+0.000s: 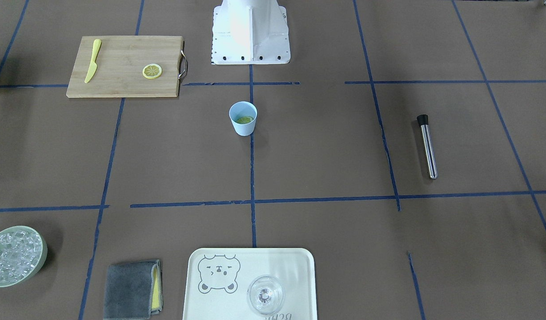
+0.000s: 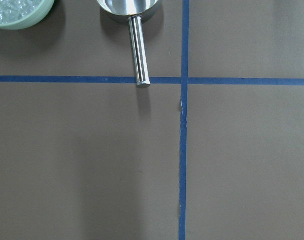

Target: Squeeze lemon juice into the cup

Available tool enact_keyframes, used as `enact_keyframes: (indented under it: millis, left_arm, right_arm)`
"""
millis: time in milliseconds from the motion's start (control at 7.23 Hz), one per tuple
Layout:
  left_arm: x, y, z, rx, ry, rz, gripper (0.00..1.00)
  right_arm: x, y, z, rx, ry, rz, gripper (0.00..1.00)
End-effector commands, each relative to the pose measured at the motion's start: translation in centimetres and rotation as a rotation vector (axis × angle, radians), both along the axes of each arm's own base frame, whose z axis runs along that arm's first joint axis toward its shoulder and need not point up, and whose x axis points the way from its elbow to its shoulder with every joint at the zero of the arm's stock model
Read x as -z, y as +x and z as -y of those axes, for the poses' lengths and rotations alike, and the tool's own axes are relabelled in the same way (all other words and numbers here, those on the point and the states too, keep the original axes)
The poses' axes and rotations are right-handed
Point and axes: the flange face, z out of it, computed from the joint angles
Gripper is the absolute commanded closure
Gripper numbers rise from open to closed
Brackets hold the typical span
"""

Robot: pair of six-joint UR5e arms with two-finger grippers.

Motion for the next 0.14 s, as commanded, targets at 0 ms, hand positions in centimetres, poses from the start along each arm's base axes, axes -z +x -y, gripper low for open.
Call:
enact_keyframes:
  millis: [0]
  left_arm:
    - [0.0,-0.01,0.01,0.0,0.002,0.002,0.0]
  right_arm:
    - [0.38,-0.02,0.29,0.0,0.009,0.001,0.0]
